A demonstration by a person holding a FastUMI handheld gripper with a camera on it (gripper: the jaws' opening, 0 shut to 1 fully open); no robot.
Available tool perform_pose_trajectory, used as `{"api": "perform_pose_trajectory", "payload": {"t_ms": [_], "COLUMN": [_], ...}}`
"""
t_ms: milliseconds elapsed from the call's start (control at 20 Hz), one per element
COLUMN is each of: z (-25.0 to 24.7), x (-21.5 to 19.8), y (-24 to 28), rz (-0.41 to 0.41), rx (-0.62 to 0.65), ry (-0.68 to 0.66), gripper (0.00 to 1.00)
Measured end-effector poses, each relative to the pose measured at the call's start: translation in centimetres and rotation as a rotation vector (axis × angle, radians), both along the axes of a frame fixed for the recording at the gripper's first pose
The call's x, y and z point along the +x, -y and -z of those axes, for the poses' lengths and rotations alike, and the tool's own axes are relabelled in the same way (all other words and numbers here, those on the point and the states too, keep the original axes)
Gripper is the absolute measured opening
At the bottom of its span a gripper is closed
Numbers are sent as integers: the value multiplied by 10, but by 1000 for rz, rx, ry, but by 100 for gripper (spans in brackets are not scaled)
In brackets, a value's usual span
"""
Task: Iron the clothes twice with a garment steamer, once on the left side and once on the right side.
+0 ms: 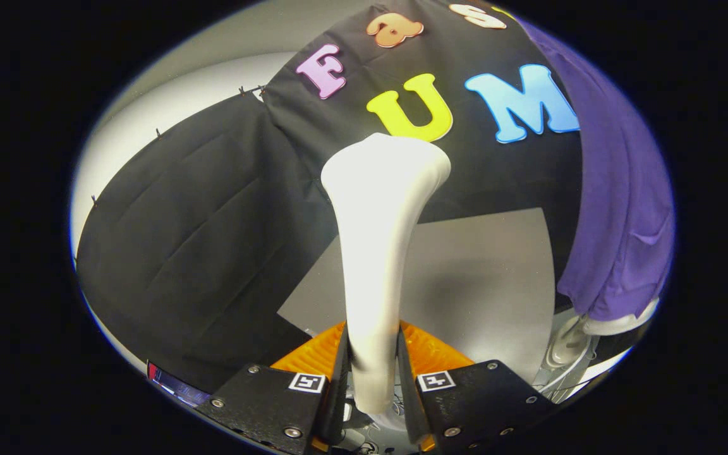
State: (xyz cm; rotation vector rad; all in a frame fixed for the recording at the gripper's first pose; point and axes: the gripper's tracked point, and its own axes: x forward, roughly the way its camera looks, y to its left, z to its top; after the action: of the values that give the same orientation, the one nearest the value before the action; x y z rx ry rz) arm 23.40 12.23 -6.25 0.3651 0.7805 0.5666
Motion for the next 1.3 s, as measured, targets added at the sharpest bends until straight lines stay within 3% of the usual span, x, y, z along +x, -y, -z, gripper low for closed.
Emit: {"api": "perform_pose_trajectory", "payload": {"t_ms": [450, 850, 1050, 1300], "z": [17, 35, 29, -17], "x": [-114, -192, -213, -208], "y": [55, 96, 105, 123], "rz": [92, 192, 199, 228], "rx": [32, 41, 33, 51], "ry": [-19, -24, -18, 64], "gripper": [39, 39, 39, 39]}}
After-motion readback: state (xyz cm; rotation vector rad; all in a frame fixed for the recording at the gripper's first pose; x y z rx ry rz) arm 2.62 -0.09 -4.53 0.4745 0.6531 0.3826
